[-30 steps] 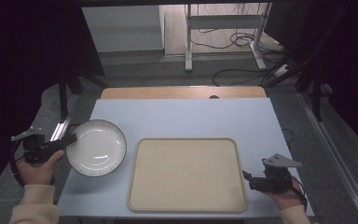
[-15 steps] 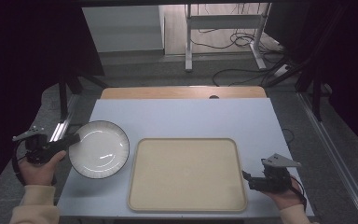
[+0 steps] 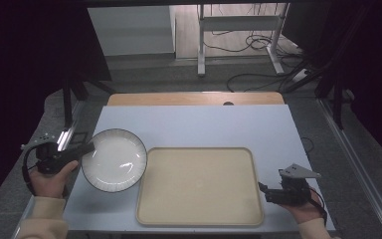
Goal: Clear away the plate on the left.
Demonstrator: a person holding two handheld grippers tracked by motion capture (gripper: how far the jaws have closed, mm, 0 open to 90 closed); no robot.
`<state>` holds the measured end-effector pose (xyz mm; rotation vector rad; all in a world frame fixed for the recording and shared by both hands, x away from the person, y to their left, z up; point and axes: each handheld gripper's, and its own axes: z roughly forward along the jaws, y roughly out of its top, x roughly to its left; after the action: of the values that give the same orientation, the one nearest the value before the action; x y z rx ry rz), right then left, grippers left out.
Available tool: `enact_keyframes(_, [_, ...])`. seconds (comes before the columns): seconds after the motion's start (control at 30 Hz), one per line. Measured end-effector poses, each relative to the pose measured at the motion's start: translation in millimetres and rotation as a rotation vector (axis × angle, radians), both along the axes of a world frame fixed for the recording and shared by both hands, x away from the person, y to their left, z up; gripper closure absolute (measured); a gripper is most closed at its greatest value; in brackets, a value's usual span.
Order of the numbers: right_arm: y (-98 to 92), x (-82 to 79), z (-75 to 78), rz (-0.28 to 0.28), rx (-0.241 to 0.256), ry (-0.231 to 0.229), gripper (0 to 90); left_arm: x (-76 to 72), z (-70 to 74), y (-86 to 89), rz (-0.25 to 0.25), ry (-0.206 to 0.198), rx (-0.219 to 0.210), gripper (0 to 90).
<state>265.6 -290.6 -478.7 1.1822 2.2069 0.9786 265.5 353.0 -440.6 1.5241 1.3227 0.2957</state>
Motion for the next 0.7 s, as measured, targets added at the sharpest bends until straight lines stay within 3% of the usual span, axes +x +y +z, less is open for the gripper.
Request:
enact_keyframes(0.2, [0.4, 0.0, 0.0, 0.003, -0.002, 0.0, 14.7, 1.7, -0.7, -6.3, -0.009, 0.008, -0.023, 82.0])
enact_keyframes(0.7, [1.7, 1.0, -0.9, 0.011, 0.001, 0.003, 14.7, 6.0, -2.2, -26.2, -0.068, 0.018, -0.026, 81.9])
